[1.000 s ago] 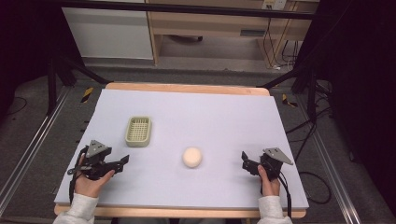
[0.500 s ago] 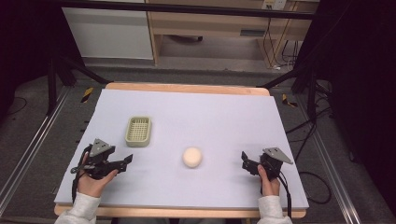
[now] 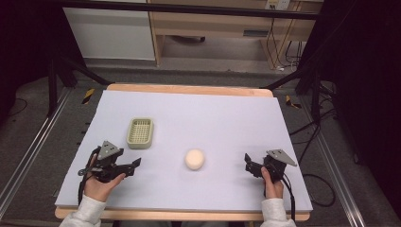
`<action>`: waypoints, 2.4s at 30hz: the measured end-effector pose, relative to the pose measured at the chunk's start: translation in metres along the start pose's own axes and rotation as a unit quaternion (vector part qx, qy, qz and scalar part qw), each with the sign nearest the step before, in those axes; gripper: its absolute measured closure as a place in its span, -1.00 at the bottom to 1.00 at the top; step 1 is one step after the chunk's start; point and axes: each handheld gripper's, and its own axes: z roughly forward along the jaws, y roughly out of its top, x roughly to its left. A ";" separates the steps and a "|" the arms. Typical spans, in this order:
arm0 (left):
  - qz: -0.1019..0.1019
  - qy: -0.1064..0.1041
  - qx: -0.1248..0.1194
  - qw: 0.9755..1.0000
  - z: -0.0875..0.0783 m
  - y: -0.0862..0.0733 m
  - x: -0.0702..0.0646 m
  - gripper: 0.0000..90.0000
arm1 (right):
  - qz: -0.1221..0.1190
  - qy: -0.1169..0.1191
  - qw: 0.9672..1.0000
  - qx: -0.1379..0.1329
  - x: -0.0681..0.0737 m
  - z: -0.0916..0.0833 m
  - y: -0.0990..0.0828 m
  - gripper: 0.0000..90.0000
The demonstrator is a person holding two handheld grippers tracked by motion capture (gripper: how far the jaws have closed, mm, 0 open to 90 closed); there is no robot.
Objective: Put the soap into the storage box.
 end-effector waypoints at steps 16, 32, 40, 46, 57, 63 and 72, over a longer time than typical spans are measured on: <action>0.032 -0.021 0.008 0.999 0.013 0.005 -0.025 -0.51 | 0.002 0.002 1.000 0.002 0.000 0.000 0.000 -0.94; 0.051 -0.041 0.021 0.998 0.029 0.014 -0.043 -0.52 | 0.001 0.000 1.000 0.006 0.000 0.001 0.000 -0.94; 0.062 -0.046 0.020 0.997 0.036 0.024 -0.054 -0.52 | 0.000 -0.001 1.000 0.006 0.000 0.001 0.000 -0.94; 0.065 -0.052 0.023 0.996 0.042 0.029 -0.062 -0.53 | 0.000 0.000 1.000 0.006 0.001 0.001 0.000 -0.94; 0.075 -0.059 0.020 0.995 0.053 0.041 -0.075 -0.53 | -0.001 0.000 1.000 0.005 0.000 0.001 0.000 -0.94; 0.081 -0.064 0.023 0.994 0.061 0.045 -0.083 -0.53 | 0.000 0.000 1.000 0.006 0.000 0.001 0.000 -0.94; 0.088 -0.071 0.027 0.993 0.069 0.051 -0.092 -0.53 | -0.001 0.001 1.000 0.007 0.000 0.001 0.000 -0.94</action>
